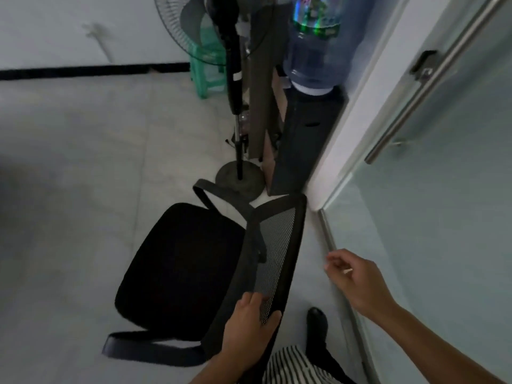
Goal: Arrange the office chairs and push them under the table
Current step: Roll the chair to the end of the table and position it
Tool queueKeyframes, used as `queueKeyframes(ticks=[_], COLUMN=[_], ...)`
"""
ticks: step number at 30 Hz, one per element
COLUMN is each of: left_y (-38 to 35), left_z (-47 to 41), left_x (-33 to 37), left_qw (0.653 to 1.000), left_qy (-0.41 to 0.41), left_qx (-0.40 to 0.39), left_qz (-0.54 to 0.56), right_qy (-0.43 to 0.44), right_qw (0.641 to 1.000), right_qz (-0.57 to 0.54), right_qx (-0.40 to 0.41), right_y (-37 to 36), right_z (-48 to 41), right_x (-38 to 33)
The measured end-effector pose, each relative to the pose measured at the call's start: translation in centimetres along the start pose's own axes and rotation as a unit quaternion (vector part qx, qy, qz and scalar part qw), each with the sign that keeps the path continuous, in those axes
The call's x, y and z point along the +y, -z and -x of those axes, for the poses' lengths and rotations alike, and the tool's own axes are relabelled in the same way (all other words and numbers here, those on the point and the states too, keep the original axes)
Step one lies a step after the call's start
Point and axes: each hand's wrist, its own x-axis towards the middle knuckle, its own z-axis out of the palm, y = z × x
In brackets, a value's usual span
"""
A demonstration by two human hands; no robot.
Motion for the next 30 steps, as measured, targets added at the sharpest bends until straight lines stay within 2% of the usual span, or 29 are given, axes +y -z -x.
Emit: queueKeyframes(ticks=[3,7,12,14,19,25,30], left_y=[-1.9,-4.5,-5.7,-5.8,-3.8,3.6,11.4], left_z=[0.6,1.9,3.1,3.2,1.6,-1.9,-4.8], left_x=[0.6,1.7,2.2,2.2,0.5,-5.0,-10.5], left_qw=[0.995,0.971,0.916,0.898,0.882,0.872,0.877], left_qy=[0.065,0.152,0.306,0.335,0.34,0.34,0.336], left_qx=[0.071,0.187,0.251,0.277,0.321,0.348,0.341], left_qz=[-0.007,-0.005,-0.068,-0.07,-0.065,-0.061,-0.039], right_qy=[0.111,0.279,0.358,0.395,0.425,0.418,0.371], right_qw=[0.987,0.934,0.886,0.87,0.851,0.849,0.83], right_qz=[0.114,0.211,0.264,0.267,0.283,0.293,0.357], right_qx=[-0.034,-0.067,-0.128,-0.127,-0.124,-0.133,-0.214], right_y=[-0.3,-1.8,-5.5,-6.8,-8.7,-14.7,-19.8], right_z=[-4.8,-10.7,-15.5,-16.2,-18.5,-22.8,-26.7], right_x=[0.6,1.3,1.2,0.8,-1.0,-8.6,-16.6])
